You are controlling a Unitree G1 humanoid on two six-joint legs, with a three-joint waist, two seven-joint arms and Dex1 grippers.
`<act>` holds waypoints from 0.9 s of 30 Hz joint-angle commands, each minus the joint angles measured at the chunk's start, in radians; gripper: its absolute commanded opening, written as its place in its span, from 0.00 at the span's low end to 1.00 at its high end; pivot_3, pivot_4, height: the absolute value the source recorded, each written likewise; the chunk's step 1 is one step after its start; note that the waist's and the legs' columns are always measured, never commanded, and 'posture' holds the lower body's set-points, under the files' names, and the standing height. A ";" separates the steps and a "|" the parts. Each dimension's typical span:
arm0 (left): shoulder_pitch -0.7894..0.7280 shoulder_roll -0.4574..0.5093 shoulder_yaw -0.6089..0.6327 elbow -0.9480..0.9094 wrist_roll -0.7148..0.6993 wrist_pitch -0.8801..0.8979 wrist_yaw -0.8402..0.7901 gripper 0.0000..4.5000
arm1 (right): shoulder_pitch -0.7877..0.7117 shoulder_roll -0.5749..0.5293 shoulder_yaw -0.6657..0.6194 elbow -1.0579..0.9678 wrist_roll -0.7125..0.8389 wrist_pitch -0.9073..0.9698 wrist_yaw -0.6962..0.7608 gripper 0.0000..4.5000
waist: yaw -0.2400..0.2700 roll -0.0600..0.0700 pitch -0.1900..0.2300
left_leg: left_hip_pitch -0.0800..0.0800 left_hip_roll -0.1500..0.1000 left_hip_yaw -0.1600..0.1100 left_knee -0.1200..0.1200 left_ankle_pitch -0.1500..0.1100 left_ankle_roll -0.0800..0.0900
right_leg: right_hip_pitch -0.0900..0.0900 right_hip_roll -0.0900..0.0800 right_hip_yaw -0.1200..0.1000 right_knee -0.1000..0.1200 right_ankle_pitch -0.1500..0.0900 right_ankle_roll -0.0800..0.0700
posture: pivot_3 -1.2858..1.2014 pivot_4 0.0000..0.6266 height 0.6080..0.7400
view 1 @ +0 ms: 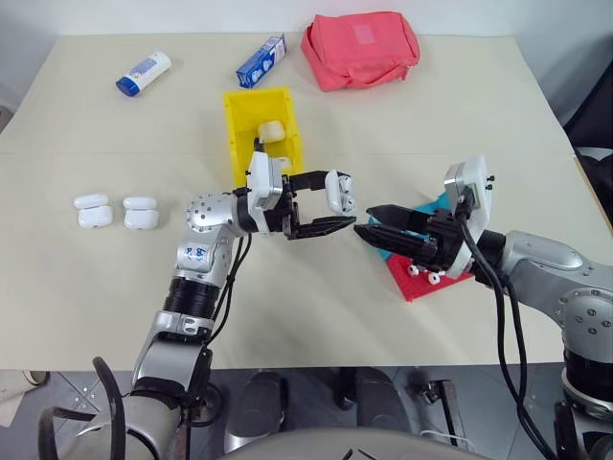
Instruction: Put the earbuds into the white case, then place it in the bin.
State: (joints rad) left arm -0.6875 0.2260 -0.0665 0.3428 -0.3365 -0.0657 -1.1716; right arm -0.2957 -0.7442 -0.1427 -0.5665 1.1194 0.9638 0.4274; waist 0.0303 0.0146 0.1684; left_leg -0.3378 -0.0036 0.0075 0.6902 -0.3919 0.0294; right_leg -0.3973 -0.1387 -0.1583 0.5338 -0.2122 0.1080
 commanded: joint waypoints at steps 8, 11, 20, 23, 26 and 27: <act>-0.082 0.056 -0.098 0.044 0.136 0.000 0.018 0.62 | -0.092 -0.130 -0.058 -0.116 -0.107 -0.026 -0.019 0.50 | 0.000 0.000 0.000 | -0.001 0.000 0.000 -0.001 0.000 0.000 | -0.001 0.000 0.000 -0.001 0.000 0.001 | 0.52 0.24 1.00; -0.110 0.063 -0.119 0.068 0.171 -0.021 0.022 0.62 | -0.228 -0.111 0.046 -0.126 -0.148 0.007 -0.044 0.34 | -0.003 0.000 0.000 | -0.001 0.000 0.000 -0.001 0.000 0.000 | -0.002 -0.001 0.000 -0.001 0.001 0.001 | 0.52 0.24 1.00; -0.158 0.065 -0.149 0.120 0.231 -0.049 0.035 0.62 | -0.433 0.027 0.283 -0.011 -0.306 0.038 -0.045 0.01 | -0.001 -0.001 0.000 | -0.003 -0.001 0.001 -0.007 0.006 -0.002 | -0.006 0.001 -0.001 0.000 0.000 0.000 | 0.52 0.24 1.00; -0.161 0.061 -0.144 0.119 0.225 -0.052 0.031 0.62 | -0.433 0.023 0.339 0.029 -0.385 0.021 -0.008 0.01 | -0.002 -0.002 0.000 | -0.003 -0.003 0.002 -0.007 0.007 0.000 | -0.006 -0.001 0.000 0.000 0.002 0.001 | 0.52 0.24 1.00; -0.162 0.061 -0.129 0.113 0.209 -0.040 0.033 0.62 | -0.416 0.006 0.359 0.048 -0.439 0.020 0.022 0.01 | -0.003 -0.002 0.000 | -0.003 -0.003 0.002 -0.007 0.007 0.000 | -0.006 -0.001 -0.001 0.000 0.002 0.001 | 0.52 0.24 1.00; -0.162 0.062 -0.124 0.112 0.204 -0.040 0.034 0.62 | -0.409 0.002 0.355 0.049 -0.448 0.021 0.029 0.01 | -0.003 -0.002 0.000 | -0.003 -0.003 0.002 -0.007 0.007 0.000 | -0.006 -0.001 -0.001 0.000 0.002 0.001 | 0.52 0.24 1.00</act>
State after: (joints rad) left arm -0.8207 0.2885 -0.2127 0.4832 -0.1098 -0.0997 -1.1428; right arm -0.7051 -0.7276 0.2321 -0.5029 0.6965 1.0028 0.4380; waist 0.0273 0.0125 0.1686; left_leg -0.3414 -0.0061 0.0093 0.6836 -0.3843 0.0288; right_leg -0.4040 -0.1395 -0.1591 0.5337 -0.2103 0.1087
